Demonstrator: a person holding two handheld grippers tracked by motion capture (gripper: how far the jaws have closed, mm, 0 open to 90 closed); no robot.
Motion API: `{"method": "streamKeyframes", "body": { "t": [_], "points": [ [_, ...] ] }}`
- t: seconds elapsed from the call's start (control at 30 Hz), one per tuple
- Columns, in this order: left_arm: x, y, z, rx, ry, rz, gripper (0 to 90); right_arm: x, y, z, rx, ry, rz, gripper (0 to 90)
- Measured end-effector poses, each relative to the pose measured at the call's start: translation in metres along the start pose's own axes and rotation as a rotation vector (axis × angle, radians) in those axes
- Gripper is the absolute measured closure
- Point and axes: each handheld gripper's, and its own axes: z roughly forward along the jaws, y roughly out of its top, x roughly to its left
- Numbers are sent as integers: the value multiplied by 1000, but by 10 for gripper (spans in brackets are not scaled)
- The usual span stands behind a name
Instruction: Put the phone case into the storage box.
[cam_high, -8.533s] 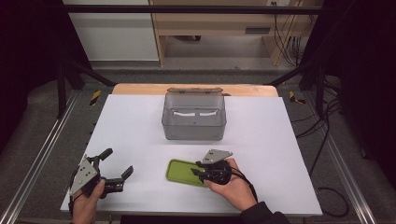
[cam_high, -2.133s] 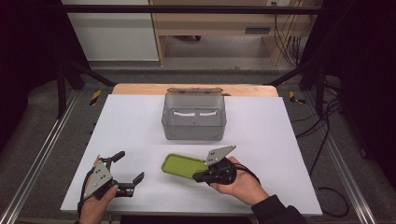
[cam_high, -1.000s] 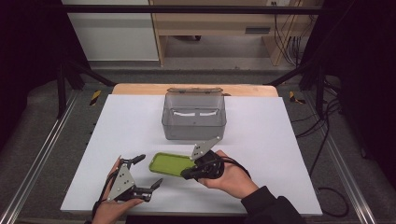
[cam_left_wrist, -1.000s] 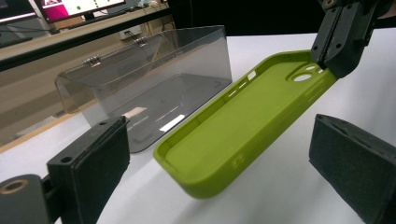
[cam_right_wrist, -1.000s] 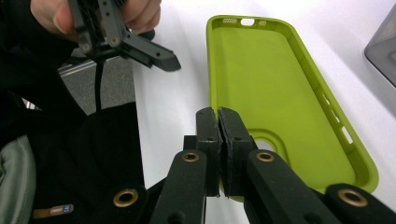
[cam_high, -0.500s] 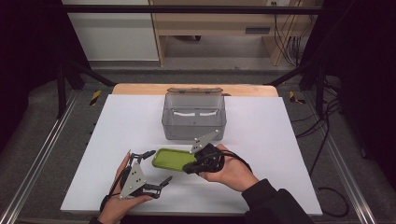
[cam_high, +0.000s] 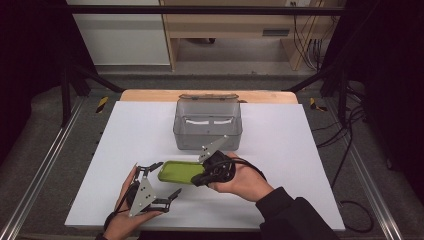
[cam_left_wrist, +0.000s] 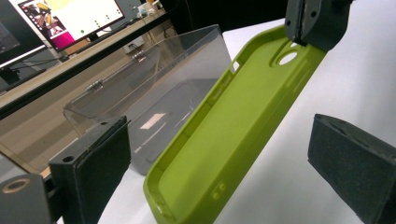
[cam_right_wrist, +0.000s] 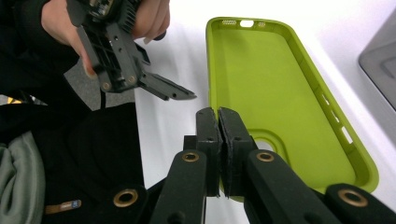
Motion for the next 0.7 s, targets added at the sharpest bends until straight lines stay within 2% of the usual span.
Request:
{"method": "streamKeyframes", "body": {
  "t": [0.27,0.33,0.53,0.7],
  "points": [
    [0,-3,-3,5,7,5,75,5,10,6,15,-1,-11,880],
    [-1,-2,-2,10,9,20,83,6,11,6,13,4,-8,880],
    [-2,-2,-2,10,13,24,119,10,13,2,13,11,-17,880],
    [-2,-2,-2,13,12,47,171,10,15,-1,12,21,-18,880]
  ]
}}
